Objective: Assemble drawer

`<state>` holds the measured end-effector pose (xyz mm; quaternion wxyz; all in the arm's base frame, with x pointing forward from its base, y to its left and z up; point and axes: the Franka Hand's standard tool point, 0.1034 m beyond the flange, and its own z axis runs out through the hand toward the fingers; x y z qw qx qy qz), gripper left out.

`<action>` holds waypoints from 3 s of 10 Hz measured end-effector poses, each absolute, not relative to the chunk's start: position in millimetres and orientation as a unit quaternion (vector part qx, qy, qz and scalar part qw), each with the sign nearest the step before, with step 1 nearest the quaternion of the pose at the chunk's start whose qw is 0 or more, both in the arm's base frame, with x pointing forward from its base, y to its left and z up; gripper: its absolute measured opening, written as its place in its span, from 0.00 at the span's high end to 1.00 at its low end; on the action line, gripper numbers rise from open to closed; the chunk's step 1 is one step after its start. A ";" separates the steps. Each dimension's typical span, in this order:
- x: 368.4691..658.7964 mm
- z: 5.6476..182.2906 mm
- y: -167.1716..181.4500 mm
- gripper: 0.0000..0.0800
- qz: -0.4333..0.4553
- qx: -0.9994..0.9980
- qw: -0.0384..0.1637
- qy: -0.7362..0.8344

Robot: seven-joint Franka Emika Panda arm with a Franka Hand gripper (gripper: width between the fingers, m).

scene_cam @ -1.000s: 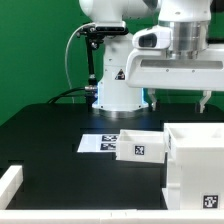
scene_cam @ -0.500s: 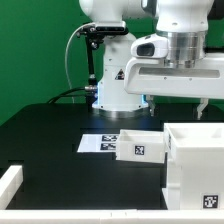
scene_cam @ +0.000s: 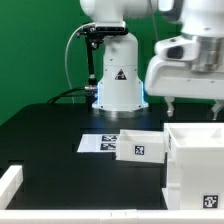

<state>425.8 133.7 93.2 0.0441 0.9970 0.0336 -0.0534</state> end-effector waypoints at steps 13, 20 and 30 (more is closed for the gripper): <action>396.5 80.7 201.2 0.19 0.027 0.880 0.040 0.473; 383.4 49.7 199.8 0.19 0.093 0.848 0.019 0.522; 364.7 17.6 176.1 0.19 0.057 0.855 0.018 0.515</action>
Offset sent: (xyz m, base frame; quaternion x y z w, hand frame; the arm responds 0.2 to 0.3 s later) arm 0.0000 0.0000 0.0000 0.0000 0.0000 -0.1296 0.9916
